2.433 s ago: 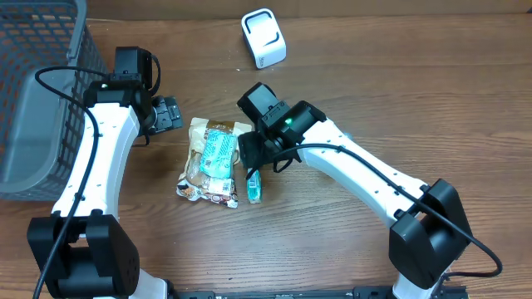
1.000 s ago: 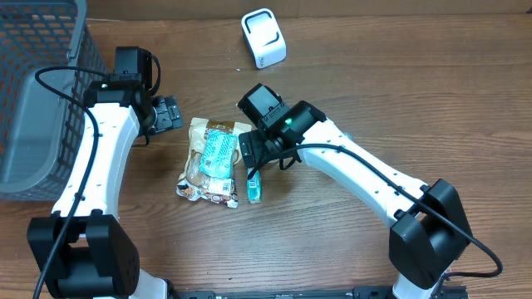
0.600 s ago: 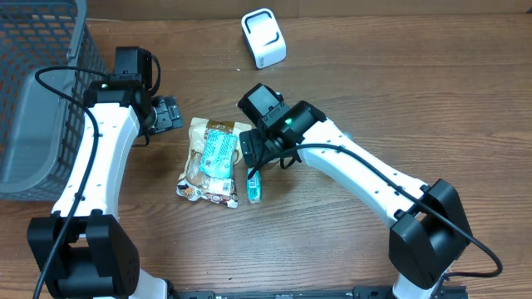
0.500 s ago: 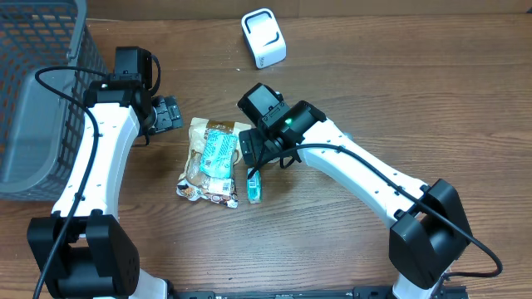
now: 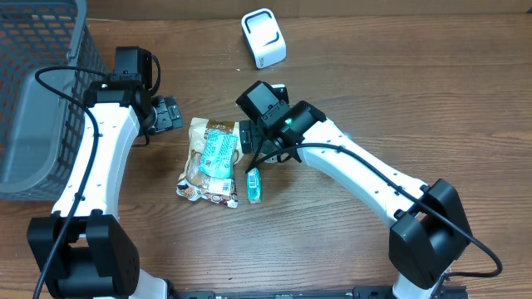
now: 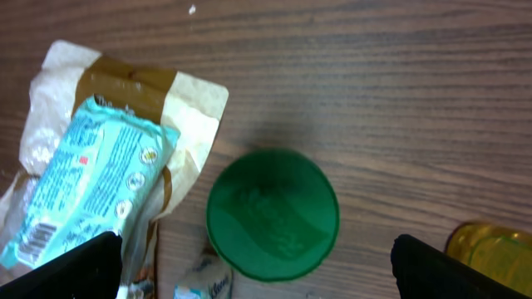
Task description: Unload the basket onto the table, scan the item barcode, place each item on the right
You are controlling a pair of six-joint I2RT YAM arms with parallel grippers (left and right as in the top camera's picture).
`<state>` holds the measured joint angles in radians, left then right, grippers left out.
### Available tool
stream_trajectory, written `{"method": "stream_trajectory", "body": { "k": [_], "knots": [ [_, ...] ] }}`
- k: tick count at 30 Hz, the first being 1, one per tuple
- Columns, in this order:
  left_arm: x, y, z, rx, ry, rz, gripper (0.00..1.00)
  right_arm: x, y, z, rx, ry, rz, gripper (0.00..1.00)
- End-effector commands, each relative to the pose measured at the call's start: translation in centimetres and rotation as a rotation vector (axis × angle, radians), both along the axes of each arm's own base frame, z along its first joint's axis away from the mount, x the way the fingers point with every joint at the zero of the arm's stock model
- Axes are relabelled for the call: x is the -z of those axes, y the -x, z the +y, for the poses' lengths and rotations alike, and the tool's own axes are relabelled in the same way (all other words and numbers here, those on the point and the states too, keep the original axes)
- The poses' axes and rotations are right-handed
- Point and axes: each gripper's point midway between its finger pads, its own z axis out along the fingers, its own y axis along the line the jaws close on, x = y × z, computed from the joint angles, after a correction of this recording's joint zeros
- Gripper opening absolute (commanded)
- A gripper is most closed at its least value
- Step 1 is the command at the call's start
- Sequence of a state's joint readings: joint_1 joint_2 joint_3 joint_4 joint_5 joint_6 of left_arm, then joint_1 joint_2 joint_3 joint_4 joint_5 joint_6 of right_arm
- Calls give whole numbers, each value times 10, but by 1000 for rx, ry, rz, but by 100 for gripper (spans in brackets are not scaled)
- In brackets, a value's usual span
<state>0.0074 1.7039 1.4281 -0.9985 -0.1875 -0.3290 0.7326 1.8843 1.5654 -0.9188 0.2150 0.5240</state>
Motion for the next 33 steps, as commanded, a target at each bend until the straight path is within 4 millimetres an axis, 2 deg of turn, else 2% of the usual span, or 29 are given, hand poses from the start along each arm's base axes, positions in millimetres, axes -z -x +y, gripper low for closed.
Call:
{"method": "stream_trajectory", "body": {
  "k": [1,10,12,16,20,23,27,29,33],
  "knots": [
    [-7,-4,0,18,-8,-19,100,5,-10,-3,47,11,-20,100],
    [-7,-4,0,18,-8,-19,100,59,-9,-4,45,90,65,100],
    [-7,-4,0,18,-8,-19,100,64,-8,-4,45,98,74,96],
    [-7,-4,0,18,-8,-19,100,66,-7,-5,45,104,81,82],
    [-7,-4,0,18,-8,-19,99,66,-6,-6,45,108,85,81],
    [-7,-4,0,18,-8,-19,100,64,-9,-4,42,101,72,89],
    [-7,-4,0,18,-8,-19,100,59,-18,2,41,73,38,88],
    [-7,-4,0,18,-8,-19,100,58,-19,3,42,71,35,81],
    [-7,-4,0,18,-8,-19,100,59,-18,1,42,75,39,53]
  ]
}}
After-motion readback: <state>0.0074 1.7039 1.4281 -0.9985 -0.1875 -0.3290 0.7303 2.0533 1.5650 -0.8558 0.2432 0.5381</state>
